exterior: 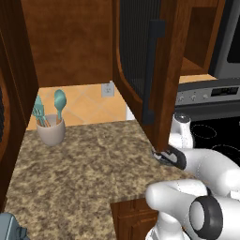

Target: Pick up the bowls on the counter and stack them on top of one another in the open cabinet. Place the smaller bowl on top of the larger bowl.

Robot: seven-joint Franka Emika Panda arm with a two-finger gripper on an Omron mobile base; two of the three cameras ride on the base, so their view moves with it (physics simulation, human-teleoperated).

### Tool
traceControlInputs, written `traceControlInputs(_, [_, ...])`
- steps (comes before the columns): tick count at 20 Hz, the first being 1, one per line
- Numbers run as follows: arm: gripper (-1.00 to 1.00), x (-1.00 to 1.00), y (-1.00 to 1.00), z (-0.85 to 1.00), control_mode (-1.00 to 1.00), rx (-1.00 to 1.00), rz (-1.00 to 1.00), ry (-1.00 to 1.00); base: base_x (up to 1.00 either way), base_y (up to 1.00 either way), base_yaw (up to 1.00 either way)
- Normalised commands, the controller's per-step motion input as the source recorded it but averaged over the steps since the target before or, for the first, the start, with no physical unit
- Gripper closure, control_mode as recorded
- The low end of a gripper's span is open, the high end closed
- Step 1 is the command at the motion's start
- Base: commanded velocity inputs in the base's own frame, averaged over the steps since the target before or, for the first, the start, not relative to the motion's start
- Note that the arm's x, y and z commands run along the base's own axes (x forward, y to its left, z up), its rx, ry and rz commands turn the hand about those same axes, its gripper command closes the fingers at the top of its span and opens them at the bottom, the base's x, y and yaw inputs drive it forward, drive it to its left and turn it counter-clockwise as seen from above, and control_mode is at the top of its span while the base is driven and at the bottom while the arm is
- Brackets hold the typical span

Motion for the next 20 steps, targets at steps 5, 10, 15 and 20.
traceControlInputs(5, [-1.0, 0.0, 0.03, -0.49, -1.0, -0.04, 0.0, 0.13, 0.0, 0.0, 0.0])
traceControlInputs(10, [-1.0, -0.12, -0.22, 0.31, -1.0, 0.01, 0.0, 0.0, 0.0, 0.0, 0.0])
traceControlInputs(15, [-1.0, -0.6, 0.0, 0.27, -1.0, 0.0, 0.0, 0.0, 0.0, 0.0, 0.0])
traceControlInputs(20, [-1.0, -0.25, 0.11, -0.54, -1.0, 0.0, 0.0, 0.18, 0.0, 0.0, 0.0])
